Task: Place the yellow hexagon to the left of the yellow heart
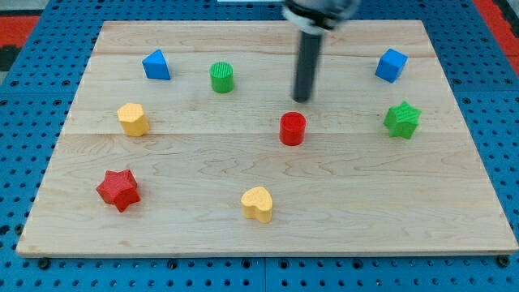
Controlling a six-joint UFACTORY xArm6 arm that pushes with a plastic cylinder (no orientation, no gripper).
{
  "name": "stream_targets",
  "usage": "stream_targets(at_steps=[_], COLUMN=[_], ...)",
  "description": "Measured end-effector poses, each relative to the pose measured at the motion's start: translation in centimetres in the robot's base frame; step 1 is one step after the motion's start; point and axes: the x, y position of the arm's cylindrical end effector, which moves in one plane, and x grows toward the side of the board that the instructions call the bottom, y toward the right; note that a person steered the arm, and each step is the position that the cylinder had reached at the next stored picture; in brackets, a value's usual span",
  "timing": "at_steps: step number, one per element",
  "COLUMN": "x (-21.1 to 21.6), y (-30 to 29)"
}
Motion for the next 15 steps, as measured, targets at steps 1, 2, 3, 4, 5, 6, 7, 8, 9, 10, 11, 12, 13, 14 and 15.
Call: stream_targets(at_steps=[1,2,3,4,5,6,7,8,9,10,11,12,13,14,15], x=[1.1,3.5,4.1,4.3,8.2,10.8,8.4,12.8,15.7,15.5,15.6,15.6,16.7,18.8,17.1], y=[-10.1,-17.1,-22.1,-25.8,-20.5,-11.8,-10.7,-8.8,-8.2,-7.5,-8.0,-8.2,-7.9,-8.5,-8.0])
